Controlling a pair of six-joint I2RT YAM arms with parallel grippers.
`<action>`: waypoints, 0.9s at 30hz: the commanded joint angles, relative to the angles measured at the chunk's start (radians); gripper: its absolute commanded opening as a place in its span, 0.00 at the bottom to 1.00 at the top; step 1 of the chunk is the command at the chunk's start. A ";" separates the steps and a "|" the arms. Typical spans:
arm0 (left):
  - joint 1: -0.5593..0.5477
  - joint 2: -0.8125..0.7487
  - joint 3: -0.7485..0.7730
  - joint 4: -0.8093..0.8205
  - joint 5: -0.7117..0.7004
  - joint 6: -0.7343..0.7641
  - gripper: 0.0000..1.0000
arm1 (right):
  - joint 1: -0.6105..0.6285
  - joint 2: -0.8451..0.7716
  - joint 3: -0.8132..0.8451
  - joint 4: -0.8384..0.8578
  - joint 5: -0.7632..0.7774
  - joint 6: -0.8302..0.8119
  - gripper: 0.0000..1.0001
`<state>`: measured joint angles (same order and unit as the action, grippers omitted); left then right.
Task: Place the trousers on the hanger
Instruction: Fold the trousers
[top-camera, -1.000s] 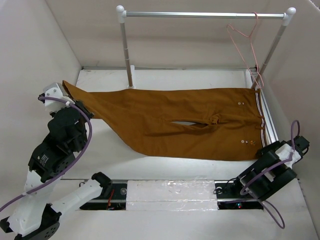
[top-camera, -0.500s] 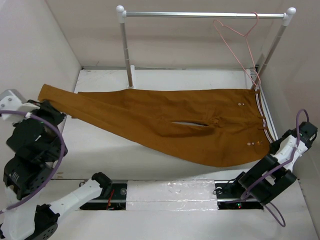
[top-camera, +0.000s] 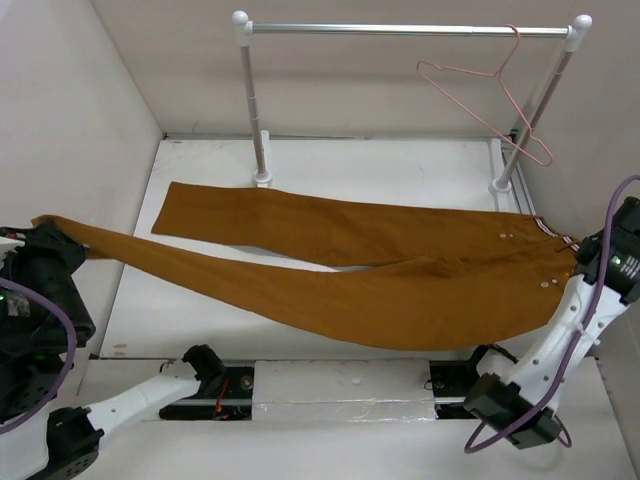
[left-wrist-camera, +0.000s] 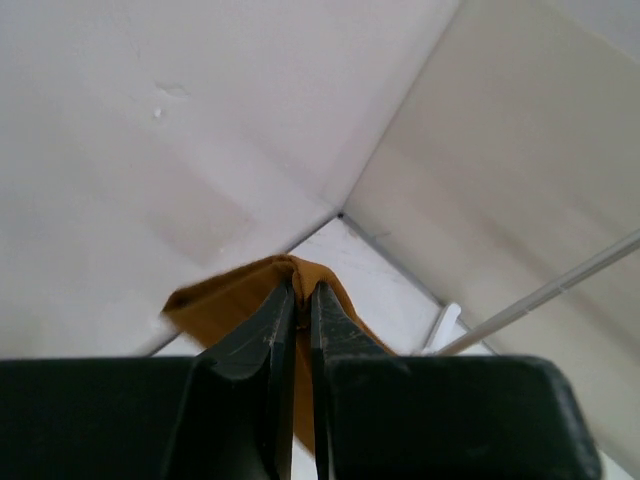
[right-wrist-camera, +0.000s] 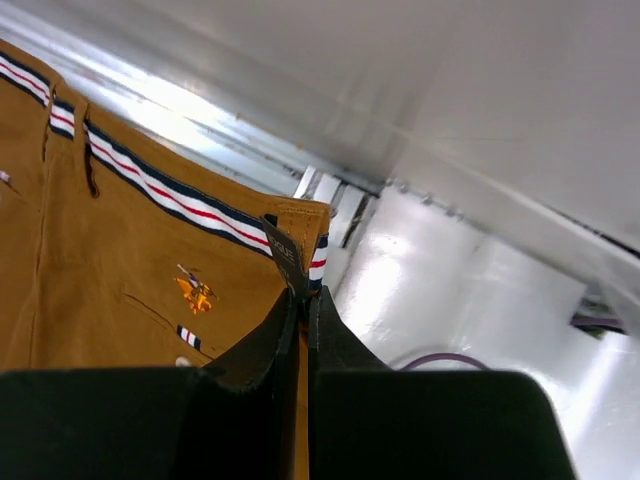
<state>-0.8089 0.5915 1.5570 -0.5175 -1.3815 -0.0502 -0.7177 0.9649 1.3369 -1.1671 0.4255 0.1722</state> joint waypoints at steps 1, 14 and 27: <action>-0.061 -0.047 -0.073 0.319 -0.106 0.283 0.00 | 0.015 -0.061 0.068 -0.046 0.125 -0.039 0.00; -0.061 0.008 -0.480 0.125 0.167 -0.108 0.00 | 0.060 -0.039 -0.177 0.075 -0.022 -0.020 0.00; -0.061 -0.174 -0.287 0.326 -0.160 0.245 0.00 | 0.115 -0.169 0.017 -0.106 0.174 -0.072 0.00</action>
<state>-0.8753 0.5922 1.2446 -0.4973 -1.3605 -0.1284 -0.6064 0.8902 1.2705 -1.2583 0.4915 0.1295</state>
